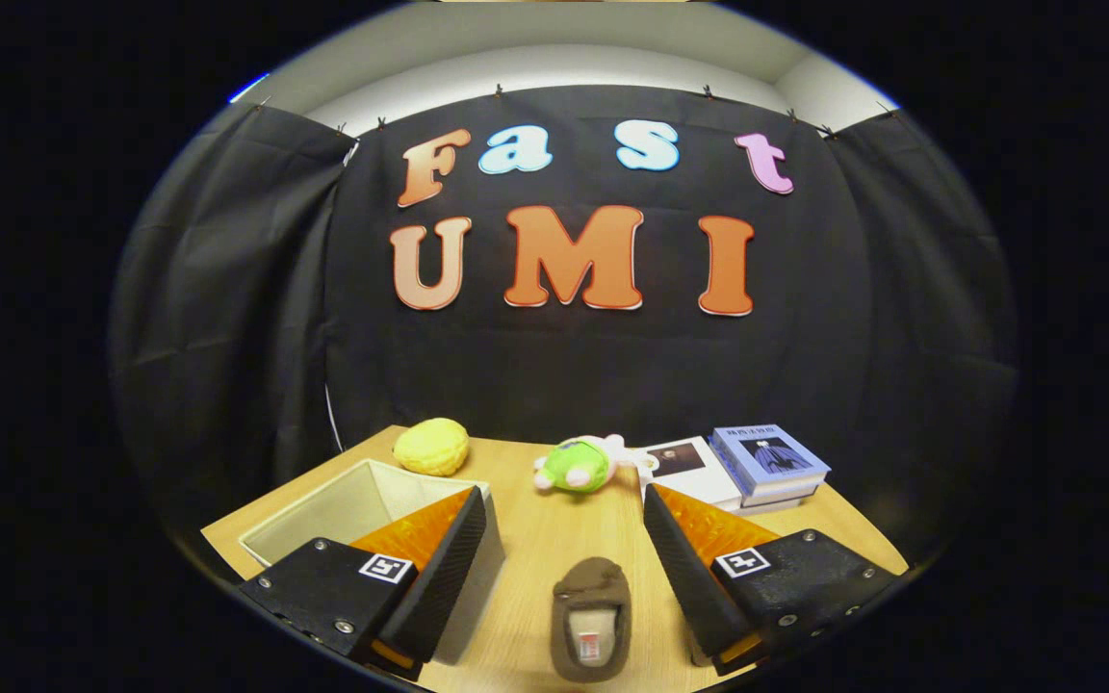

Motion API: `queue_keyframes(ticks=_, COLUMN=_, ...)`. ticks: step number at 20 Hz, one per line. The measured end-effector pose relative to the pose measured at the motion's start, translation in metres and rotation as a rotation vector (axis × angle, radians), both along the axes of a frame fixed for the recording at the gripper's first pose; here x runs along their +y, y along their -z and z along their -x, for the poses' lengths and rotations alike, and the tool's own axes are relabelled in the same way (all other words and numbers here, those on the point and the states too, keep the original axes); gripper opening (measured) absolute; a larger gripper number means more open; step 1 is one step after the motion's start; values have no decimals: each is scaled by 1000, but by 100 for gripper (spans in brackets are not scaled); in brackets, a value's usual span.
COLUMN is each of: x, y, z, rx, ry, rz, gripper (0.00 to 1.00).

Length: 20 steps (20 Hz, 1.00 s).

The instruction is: Open the storage box then place both shoes into the box .Put the left shoe in first, then the right shoe, with the right side of both shoes facing outward in a uniform manner.

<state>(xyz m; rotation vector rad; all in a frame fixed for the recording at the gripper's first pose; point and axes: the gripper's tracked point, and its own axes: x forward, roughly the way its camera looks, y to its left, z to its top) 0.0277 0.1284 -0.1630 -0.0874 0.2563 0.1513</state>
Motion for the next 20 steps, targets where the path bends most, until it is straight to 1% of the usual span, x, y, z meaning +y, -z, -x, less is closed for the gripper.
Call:
queue_keyframes(ticks=3, x=-29, y=36, z=0, rx=58, ry=47, rz=8, gripper=98)
queue_keyframes(ticks=8, x=-52, y=90, z=4, rx=153, ry=80, rz=-2, gripper=99)
queue_keyframes(ticks=12, x=-59, y=125, z=2, rx=215, ry=85, rz=13, gripper=97)
queue_keyframes(ticks=16, x=-57, y=156, z=-1, rx=273, ry=98, rz=27, gripper=91)
queue_keyframes(ticks=19, x=-56, y=172, z=-4, rx=315, ry=101, rz=33, gripper=88)
queue_keyframes(ticks=20, x=-57, y=177, z=-7, rx=330, ry=114, rz=29, gripper=87)
